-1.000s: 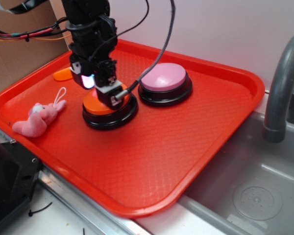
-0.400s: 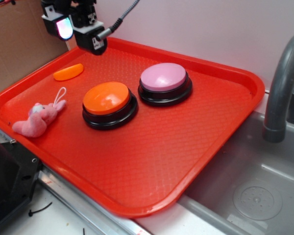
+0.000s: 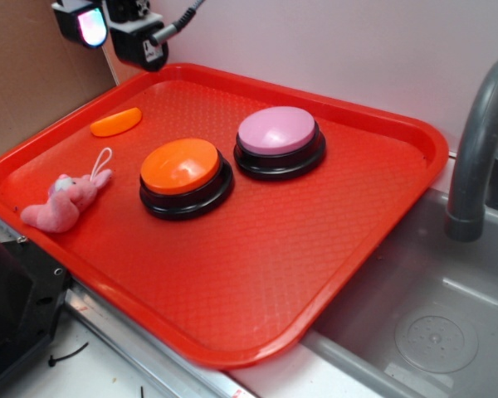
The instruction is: Push the orange button.
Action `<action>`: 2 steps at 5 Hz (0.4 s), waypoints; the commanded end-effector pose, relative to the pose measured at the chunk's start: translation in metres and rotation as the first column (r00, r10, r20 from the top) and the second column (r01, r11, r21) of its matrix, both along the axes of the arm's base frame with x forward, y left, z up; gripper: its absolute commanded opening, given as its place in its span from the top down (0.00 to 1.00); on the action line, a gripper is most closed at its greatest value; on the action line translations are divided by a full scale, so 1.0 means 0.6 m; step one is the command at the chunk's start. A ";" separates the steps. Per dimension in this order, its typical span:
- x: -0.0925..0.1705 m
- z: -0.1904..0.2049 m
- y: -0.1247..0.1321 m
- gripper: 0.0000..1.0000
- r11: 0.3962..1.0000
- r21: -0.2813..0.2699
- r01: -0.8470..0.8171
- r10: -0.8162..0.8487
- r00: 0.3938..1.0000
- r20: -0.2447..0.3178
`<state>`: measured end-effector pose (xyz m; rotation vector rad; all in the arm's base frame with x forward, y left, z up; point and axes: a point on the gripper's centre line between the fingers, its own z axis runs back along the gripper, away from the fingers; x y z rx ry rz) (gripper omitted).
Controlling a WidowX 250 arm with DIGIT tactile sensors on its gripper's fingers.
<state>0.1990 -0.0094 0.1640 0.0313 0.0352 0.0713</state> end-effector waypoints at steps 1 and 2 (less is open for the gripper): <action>-0.010 0.055 -0.010 0.00 1.000 -0.019 -0.001 0.003 0.997 0.077; -0.026 0.082 -0.015 0.00 0.998 0.054 0.011 -0.017 0.992 0.125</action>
